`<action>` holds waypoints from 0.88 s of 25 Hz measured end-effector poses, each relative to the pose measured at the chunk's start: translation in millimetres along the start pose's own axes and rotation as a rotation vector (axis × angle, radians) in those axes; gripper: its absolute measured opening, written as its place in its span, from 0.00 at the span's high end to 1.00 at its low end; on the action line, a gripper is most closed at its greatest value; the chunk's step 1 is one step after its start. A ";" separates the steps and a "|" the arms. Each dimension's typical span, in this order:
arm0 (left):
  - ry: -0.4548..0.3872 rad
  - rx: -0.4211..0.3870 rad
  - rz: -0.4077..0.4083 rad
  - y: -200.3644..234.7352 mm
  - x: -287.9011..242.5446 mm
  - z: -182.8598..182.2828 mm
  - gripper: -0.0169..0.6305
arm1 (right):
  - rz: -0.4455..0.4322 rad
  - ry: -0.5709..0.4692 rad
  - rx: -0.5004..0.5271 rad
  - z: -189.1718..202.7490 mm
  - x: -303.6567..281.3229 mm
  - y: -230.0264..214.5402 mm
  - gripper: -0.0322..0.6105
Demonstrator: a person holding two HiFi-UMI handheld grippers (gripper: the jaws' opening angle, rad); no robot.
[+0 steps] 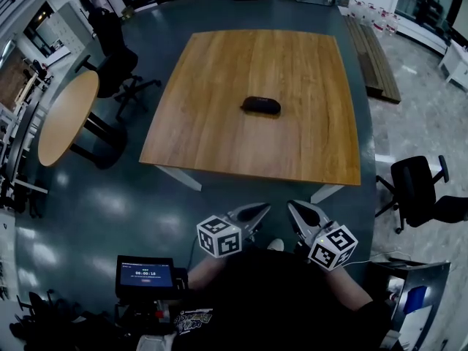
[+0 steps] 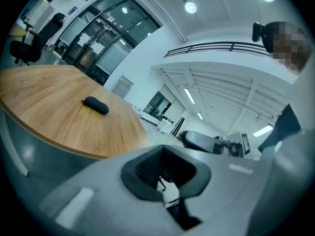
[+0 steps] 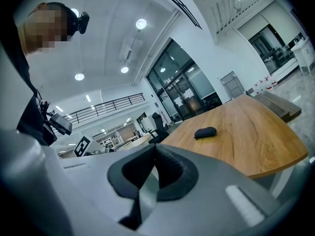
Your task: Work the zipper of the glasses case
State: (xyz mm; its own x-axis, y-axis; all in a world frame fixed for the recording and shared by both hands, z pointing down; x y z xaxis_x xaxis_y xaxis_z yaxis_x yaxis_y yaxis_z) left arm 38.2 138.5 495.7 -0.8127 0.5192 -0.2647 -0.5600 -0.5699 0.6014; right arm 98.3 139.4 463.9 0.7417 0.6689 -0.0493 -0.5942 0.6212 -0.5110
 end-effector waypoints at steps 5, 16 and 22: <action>0.031 -0.081 0.043 -7.3 -6.5 -5.7 0.97 | 0.005 -0.007 -0.006 0.4 -6.8 3.0 0.94; 0.044 -0.007 0.051 2.2 -15.5 3.8 0.97 | 0.052 -0.022 -0.026 2.3 1.0 -11.4 0.94; 0.058 0.004 0.046 5.6 -14.0 6.1 0.97 | 0.042 -0.019 -0.037 4.2 -3.1 -11.4 0.94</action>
State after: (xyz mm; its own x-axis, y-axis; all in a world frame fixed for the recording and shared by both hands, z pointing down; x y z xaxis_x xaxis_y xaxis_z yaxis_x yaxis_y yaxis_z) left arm 47.4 131.9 507.3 -0.8456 0.4546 -0.2798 -0.5212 -0.5898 0.6168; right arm 101.4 132.0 473.5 0.7102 0.7018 -0.0555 -0.6125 0.5771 -0.5401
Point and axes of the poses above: the fingertips, and each gripper's own axes: x backward along the fingers, y to its left, z out of its underside, the point moved 1 cm from there along x, backward along the fingers, and after that the axes turned 5 degrees about -z, right-handed, at the moved point
